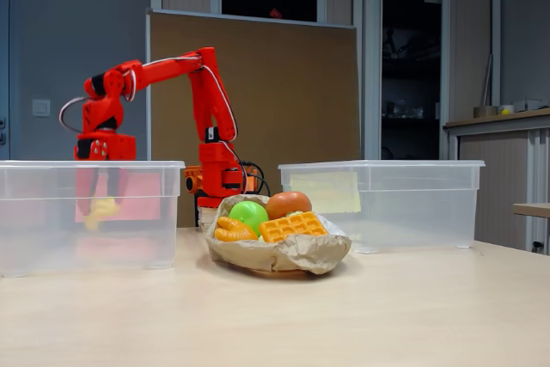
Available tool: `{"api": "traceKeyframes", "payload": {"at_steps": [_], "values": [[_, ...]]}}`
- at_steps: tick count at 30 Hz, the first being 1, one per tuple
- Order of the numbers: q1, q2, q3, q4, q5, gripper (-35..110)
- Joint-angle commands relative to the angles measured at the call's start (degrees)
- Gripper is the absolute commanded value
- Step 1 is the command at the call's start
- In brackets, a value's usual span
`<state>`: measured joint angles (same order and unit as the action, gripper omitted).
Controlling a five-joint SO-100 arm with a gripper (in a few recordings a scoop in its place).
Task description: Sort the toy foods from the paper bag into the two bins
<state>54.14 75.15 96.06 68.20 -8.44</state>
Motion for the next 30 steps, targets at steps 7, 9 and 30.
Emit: {"api": "traceKeyframes", "payload": {"at_steps": [7,9,30], "values": [[0.7,-2.5,2.3,-3.3,-0.6,21],[0.6,-2.5,2.7,-3.3,-1.0,22],[-5.4,17.8,4.1,4.7,-4.6,35]]}}
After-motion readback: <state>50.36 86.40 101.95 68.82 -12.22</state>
